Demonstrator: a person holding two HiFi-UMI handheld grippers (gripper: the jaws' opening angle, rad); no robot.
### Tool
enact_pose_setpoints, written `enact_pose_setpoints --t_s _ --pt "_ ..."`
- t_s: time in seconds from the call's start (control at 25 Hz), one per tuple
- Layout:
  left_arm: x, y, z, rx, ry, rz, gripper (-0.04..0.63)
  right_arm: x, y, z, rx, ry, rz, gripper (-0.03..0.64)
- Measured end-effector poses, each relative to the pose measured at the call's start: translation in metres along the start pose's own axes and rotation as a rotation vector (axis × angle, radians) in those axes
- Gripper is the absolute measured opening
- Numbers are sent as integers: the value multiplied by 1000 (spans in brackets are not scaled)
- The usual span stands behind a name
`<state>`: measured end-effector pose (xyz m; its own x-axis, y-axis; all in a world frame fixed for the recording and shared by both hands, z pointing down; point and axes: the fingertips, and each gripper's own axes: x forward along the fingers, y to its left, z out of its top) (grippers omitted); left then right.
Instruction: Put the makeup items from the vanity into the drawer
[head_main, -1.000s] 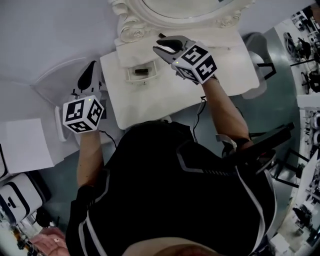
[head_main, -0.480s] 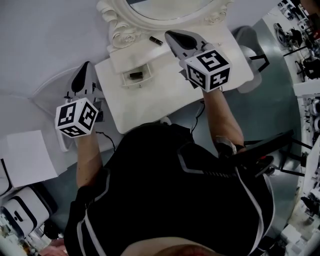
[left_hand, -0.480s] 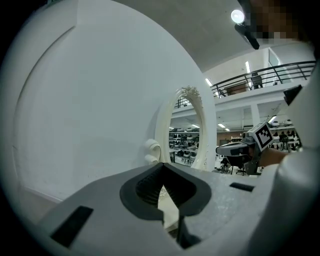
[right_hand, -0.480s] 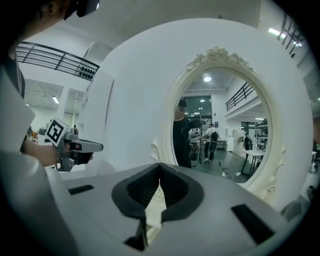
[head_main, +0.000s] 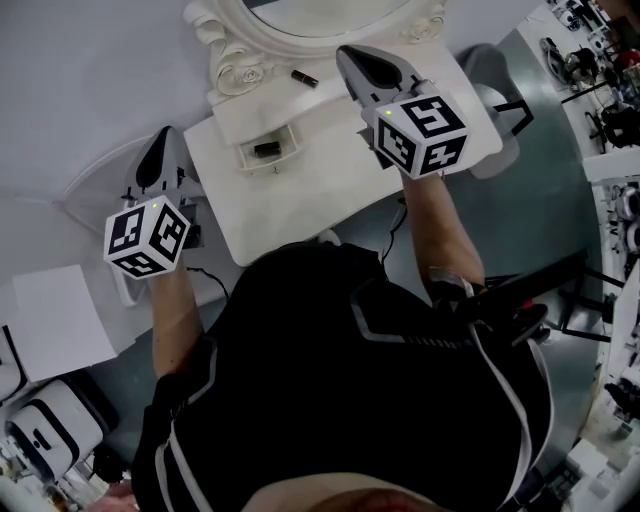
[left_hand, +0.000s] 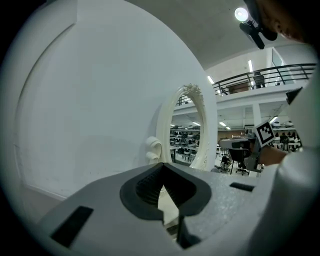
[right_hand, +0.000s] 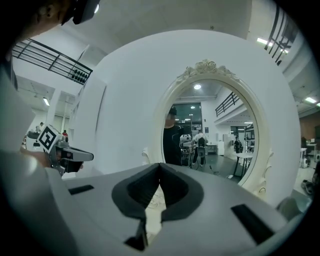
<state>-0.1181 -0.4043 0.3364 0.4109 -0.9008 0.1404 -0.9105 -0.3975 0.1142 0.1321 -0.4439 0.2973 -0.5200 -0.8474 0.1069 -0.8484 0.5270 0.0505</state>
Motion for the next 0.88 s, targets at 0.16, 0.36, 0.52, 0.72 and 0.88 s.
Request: enact_pose_setpoints --t_s 0.16,0.36,0.52,0.72,0.88 --pt "-1 5 -2 4 0 14 3 4 -1 -1 -3 3 -10 5" --pt "-2 8 3 11 -21 36 3 6 0 0 -15 8 -5 5" --pt "-1 9 5 -2 -23 34 3 8 0 3 -20 0 0 5" --pt "3 13 2 -11 -15 37 3 12 -1 2 -20 2 8 5" --pt "3 13 7 -3 -38 53 3 14 -4 3 -21 3 5 5"
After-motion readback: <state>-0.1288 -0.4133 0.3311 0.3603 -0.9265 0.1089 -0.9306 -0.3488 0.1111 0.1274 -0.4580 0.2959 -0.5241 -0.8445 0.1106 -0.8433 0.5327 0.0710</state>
